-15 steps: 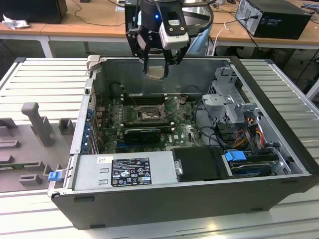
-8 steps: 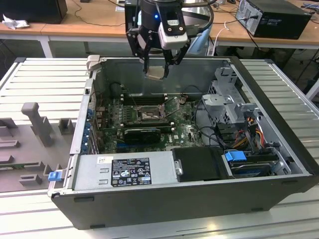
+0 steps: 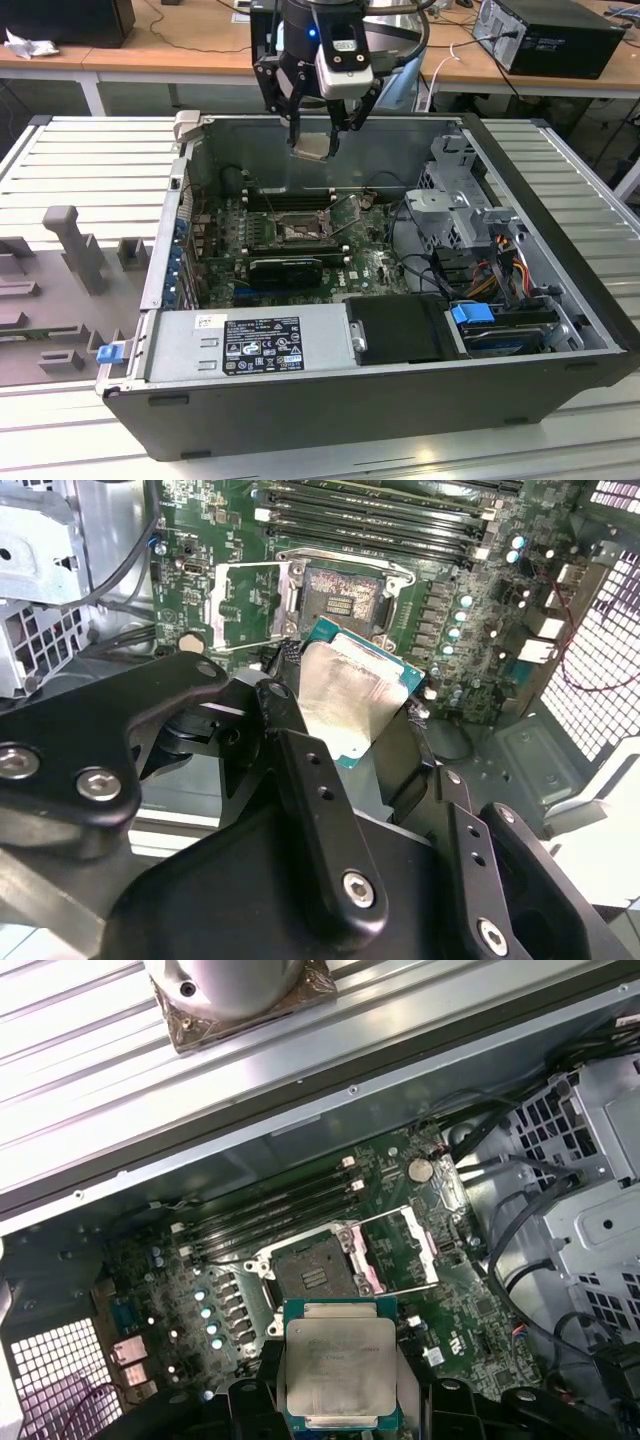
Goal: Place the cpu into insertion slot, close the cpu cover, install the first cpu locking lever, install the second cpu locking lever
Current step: 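Place the cpu into insertion slot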
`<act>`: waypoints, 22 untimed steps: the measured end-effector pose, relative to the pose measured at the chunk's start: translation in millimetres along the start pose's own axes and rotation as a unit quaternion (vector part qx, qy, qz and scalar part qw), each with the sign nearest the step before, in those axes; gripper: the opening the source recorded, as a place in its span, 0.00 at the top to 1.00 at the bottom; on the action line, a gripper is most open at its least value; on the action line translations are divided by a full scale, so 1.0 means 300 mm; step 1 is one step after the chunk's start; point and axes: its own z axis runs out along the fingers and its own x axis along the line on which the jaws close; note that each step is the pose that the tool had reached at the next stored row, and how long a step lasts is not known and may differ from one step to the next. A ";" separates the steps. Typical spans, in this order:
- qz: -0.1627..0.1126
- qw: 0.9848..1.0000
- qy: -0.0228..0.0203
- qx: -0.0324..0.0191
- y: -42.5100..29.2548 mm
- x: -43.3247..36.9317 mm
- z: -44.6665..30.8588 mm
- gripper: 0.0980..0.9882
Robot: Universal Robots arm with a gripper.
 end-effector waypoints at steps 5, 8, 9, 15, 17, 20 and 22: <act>0.008 1.000 -0.001 0.000 0.000 0.000 0.000 0.52; 0.013 1.000 -0.001 0.000 0.000 0.000 0.000 0.52; 0.014 1.000 -0.001 0.000 0.000 0.000 0.000 0.52; 0.029 1.000 -0.003 -0.001 0.000 0.000 0.000 0.52; 0.033 0.999 -0.003 -0.001 0.000 0.000 0.000 0.52; 0.040 0.999 -0.004 -0.001 0.000 0.000 0.000 0.52; 0.046 0.999 -0.004 -0.001 0.000 0.000 0.000 0.52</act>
